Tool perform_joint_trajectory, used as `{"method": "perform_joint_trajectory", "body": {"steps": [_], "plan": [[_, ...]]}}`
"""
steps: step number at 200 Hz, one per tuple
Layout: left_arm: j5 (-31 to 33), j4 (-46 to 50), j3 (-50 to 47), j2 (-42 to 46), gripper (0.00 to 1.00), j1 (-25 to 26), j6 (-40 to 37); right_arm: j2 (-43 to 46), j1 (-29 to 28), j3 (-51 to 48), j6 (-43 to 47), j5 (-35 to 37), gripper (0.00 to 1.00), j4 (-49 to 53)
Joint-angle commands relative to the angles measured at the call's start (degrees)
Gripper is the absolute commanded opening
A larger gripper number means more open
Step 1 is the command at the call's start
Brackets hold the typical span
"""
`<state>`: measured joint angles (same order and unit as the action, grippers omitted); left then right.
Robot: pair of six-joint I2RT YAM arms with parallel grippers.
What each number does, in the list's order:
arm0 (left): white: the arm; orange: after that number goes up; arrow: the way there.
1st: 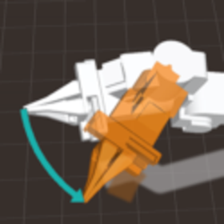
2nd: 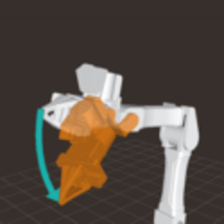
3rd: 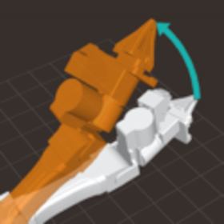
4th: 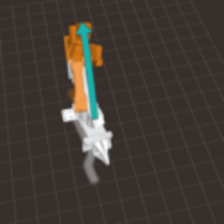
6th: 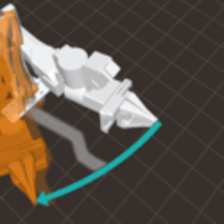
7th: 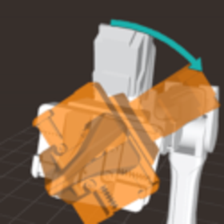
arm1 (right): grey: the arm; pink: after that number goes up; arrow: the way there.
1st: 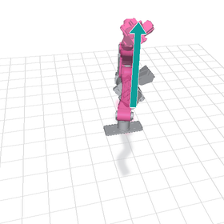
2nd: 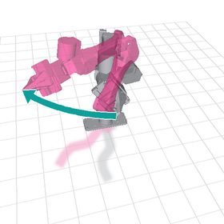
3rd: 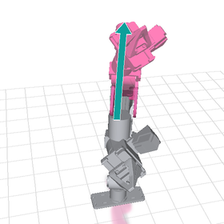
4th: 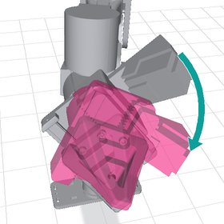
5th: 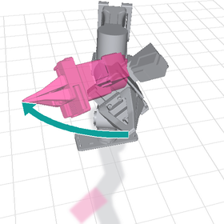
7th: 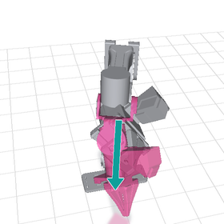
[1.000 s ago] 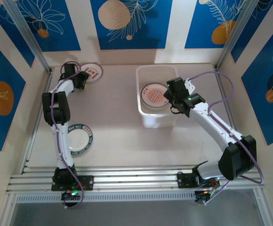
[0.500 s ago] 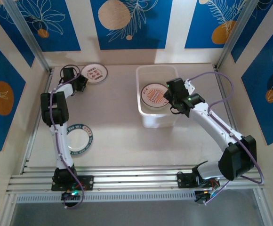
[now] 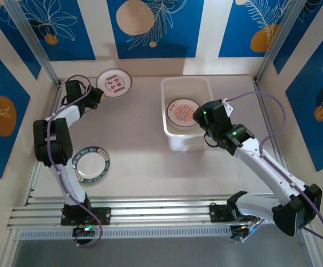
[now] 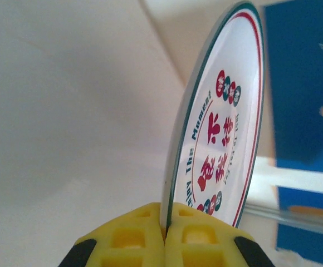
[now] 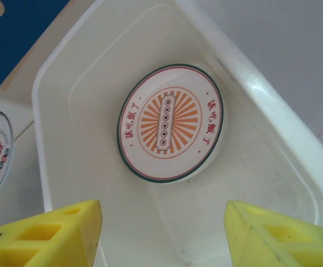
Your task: Place the plates into the plastic bin on the countertop
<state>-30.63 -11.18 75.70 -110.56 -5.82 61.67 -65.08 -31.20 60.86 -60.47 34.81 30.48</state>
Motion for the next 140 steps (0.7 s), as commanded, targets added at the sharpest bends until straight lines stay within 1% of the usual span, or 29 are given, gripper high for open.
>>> {"method": "perform_joint_trajectory", "body": {"steps": [1, 13, 43, 76, 117, 140], "plan": [[-5.64, -6.78, -3.85, 8.12, 0.0, 0.18, 0.6, 1.18, -0.77, -1.54, 1.57, -4.02, 0.61, -4.49], [-6.59, -6.84, -5.62, 11.4, 0.0, 0.29, 0.63, 1.55, -0.88, -2.23, 2.57, -6.67, 0.62, -7.26], [-8.29, -4.74, -8.53, 19.42, 0.0, 1.83, -1.04, 2.06, -0.97, -3.82, 7.41, -16.4, 0.63, -16.73], [-8.48, -1.48, -10.3, 26.77, 0.0, 5.2, -2.88, 1.56, -1.15, -2.22, 11.32, -23.22, 0.63, -20.43], [-7.62, 1.62, -10.97, 32.82, 0.0, 8.93, -3.7, -0.8, -1.36, 0.0, 13.52, -33.12, 0.56, -26.06], [-7.03, 3.86, -10.41, 34.7, 0.0, 11.52, -4.68, -2.12, -1.8, 1.15, 14.22, -35.3, 0.55, -28.62]]}}
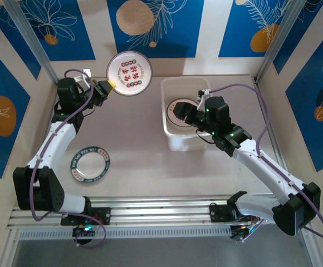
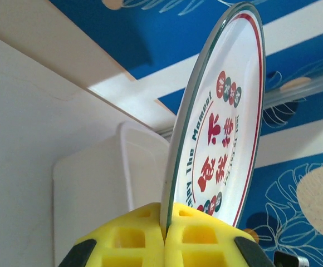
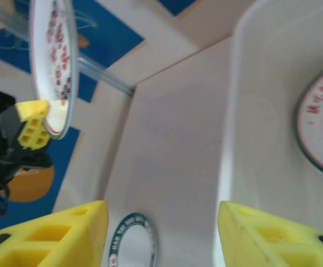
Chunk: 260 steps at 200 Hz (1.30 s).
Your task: Place the plates into the plastic bin on the countertop
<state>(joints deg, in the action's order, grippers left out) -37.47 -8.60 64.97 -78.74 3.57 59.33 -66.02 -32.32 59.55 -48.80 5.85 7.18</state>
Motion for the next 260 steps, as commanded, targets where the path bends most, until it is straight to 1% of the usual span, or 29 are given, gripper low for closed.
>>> {"method": "perform_joint_trajectory", "body": {"steps": [1, 30, 65, 111, 129, 150, 164, 179, 199, 238, 250, 260], "plan": [[-0.12, 1.38, 0.28, 2.93, 0.0, 2.26, -2.4, -1.24, -0.75, 2.53, 2.6, -6.4, 0.55, -5.41], [1.99, 3.06, -0.47, 5.23, 0.0, 5.3, -3.43, -3.09, -0.73, 4.04, 3.14, -7.74, 0.55, -5.98], [3.41, 3.8, -1.27, 7.11, 0.0, 7.76, -3.51, -3.97, -0.48, 3.68, 2.62, -8.78, 0.55, -8.41], [4.23, 4.67, -1.27, 7.68, 0.0, 9.54, -4.27, -5.3, -0.26, 3.55, 1.97, -9.93, 0.55, -11.84], [4.47, 5.32, -0.93, 7.66, 0.0, 10.11, -4.74, -5.72, -0.29, 2.77, 1.51, -11.16, 0.55, -15.17], [4.66, 5.0, -0.91, 7.74, 0.0, 10.83, -4.59, -7.08, -0.2, 4.52, 0.96, -9.65, 0.53, -11.96], [4.66, 4.9, -0.65, 7.81, 0.0, 11.4, -4.62, -7.96, -0.2, 4.79, 0.43, -9.74, 0.52, -12.34], [4.85, 5.15, -0.41, 8.06, 0.0, 11.87, -4.99, -8.95, -0.13, 5.0, -1.04, -8.92, 0.48, -12.65], [5.15, 5.61, -0.46, 8.34, 0.0, 12.33, -5.57, -10.28, -0.03, 5.23, -3.29, -8.88, 0.41, -14.05], [6.88, 8.78, -0.3, 9.37, 0.0, 12.42, -8.09, -11.56, -0.36, 5.54, -6.47, -9.06, 0.18, -15.19], [7.54, 9.78, -0.11, 9.82, 0.0, 12.47, -8.85, -11.42, -0.47, 5.16, -7.17, -8.68, 0.13, -15.06], [7.6, 9.91, -0.08, 9.92, 0.0, 12.53, -8.9, -11.25, -0.56, 4.88, -7.5, -8.57, 0.11, -14.98]]}}
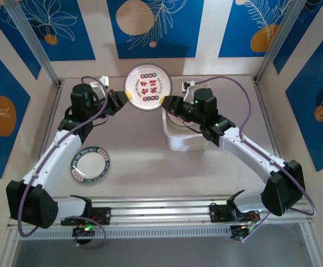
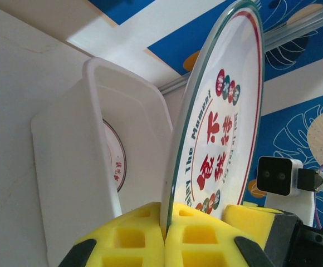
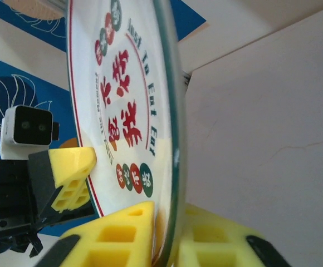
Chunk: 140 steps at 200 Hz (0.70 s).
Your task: Place the plates into the plastic bin on the countertop
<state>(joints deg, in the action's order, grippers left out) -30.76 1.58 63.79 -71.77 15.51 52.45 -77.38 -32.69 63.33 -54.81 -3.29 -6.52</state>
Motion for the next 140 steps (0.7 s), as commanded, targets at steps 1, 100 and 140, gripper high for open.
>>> {"method": "perform_joint_trajectory", "body": {"steps": [1, 100, 140], "plan": [[0.89, -0.27, 1.09, 2.95, 0.0, 0.59, -2.01, 0.12, -0.23, 1.09, -1.51, 0.56, 0.11, -1.24], [7.26, 9.62, 3.46, 4.98, 0.77, -0.17, -9.59, 5.82, 2.78, -2.34, -2.08, 4.73, 0.06, 3.72], [7.21, 11.84, 2.15, 5.41, 0.82, -4.01, -10.51, 10.81, 7.76, -6.63, -4.08, 8.66, 0.06, 9.86]]}}
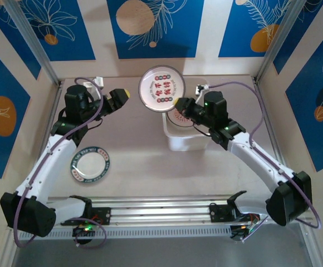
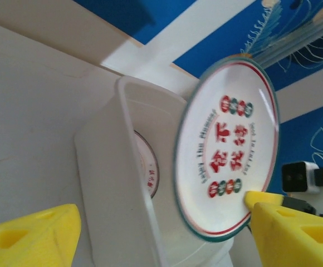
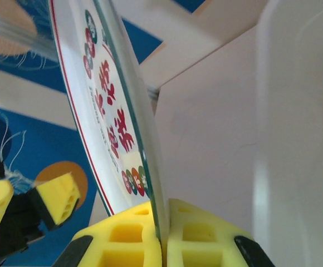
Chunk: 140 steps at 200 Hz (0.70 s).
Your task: Place the plates into the plastic bin on the countertop
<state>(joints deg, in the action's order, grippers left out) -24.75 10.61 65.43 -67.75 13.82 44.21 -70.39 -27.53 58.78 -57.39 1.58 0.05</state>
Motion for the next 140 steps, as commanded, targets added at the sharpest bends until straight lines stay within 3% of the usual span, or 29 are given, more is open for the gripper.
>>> {"method": "perform_joint_trajectory", "body": {"steps": [1, 64, 140], "plan": [[1.2, 2.83, 0.46, 1.43, 0.82, -2.41, -2.27, 3.92, 2.67, -2.17, -1.63, 4.0, 0.06, 3.5], [0.41, 5.11, -4.69, 2.25, 0.84, -6.98, -3.4, 4.62, 7.11, -6.61, -8.16, 12.68, 0.07, 12.56], [-0.06, 7.14, -7.57, 2.62, 0.84, -10.64, -5.77, -6.39, 8.28, -1.13, -10.56, 13.96, 0.07, 14.46]]}}
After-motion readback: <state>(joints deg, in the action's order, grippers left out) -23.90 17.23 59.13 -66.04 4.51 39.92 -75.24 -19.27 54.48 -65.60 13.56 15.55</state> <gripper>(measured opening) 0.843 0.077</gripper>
